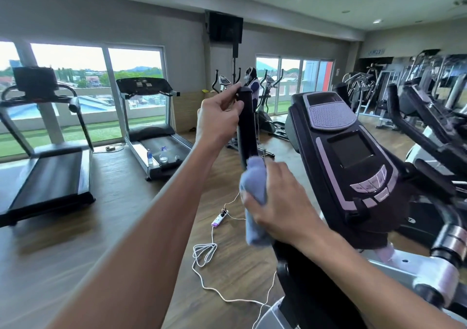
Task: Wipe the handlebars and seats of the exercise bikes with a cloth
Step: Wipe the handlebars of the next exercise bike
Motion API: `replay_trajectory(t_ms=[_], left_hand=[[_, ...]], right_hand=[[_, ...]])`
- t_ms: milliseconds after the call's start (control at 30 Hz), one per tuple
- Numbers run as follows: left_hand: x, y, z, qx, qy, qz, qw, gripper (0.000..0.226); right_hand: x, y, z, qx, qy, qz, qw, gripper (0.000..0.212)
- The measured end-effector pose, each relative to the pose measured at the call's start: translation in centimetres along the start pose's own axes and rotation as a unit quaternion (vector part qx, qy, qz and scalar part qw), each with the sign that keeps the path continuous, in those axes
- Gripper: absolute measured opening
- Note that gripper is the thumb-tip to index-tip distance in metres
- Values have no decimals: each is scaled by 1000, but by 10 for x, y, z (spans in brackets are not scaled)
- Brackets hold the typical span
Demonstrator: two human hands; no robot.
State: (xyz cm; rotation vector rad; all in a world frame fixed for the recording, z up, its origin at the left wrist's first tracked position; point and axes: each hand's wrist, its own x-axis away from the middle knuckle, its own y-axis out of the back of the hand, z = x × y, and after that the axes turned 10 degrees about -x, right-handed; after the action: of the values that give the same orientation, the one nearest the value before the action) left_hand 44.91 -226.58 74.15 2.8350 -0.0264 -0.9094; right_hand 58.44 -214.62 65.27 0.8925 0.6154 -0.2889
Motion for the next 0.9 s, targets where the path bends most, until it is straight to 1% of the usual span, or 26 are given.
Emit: replay_trajectory(t_ms=[100, 167, 200, 233, 267, 333, 400, 433, 500, 567, 633, 733, 833, 900], left_hand=[[-3, 7, 1, 32, 4, 30, 999, 44], [-2, 10, -2, 51, 20, 24, 998, 35], [-2, 11, -1, 46, 32, 13, 998, 26], [0, 11, 1, 35, 48, 6, 998, 17], [4, 11, 4, 21, 65, 10, 998, 16], [9, 9, 9, 14, 100, 49, 994, 35], [13, 11, 9, 69, 148, 86, 983, 52], [12, 13, 8, 93, 165, 96, 977, 60], [9, 16, 6, 98, 173, 117, 973, 73], [8, 17, 6, 85, 166, 132, 973, 82], [6, 17, 4, 78, 158, 127, 976, 80], [0, 18, 7, 39, 142, 123, 981, 78], [0, 18, 5, 37, 145, 142, 978, 87], [0, 17, 3, 43, 153, 140, 977, 82]], right_hand=[[-65, -23, 7, -11, 6, -87, 996, 65], [-85, -27, 10, -43, 10, -138, 990, 71], [-84, -28, 9, -53, 14, -141, 989, 73], [-73, -26, 7, -57, 16, -125, 990, 75], [-57, -24, 4, -53, 21, -99, 993, 75], [-22, -18, -3, -27, 42, -45, 998, 76], [-11, -18, -8, -12, 60, -24, 998, 75], [-19, -18, -6, -6, 58, -33, 998, 74], [-50, -24, 1, -3, 53, -88, 995, 71], [-88, -26, 9, -10, 49, -131, 990, 78], [-114, -25, 10, -2, 64, -150, 987, 81], [-112, -23, 10, -25, 70, -141, 987, 81], [-73, -26, 0, -28, 61, -95, 993, 87], [-47, -28, -6, -13, 61, -48, 997, 88]])
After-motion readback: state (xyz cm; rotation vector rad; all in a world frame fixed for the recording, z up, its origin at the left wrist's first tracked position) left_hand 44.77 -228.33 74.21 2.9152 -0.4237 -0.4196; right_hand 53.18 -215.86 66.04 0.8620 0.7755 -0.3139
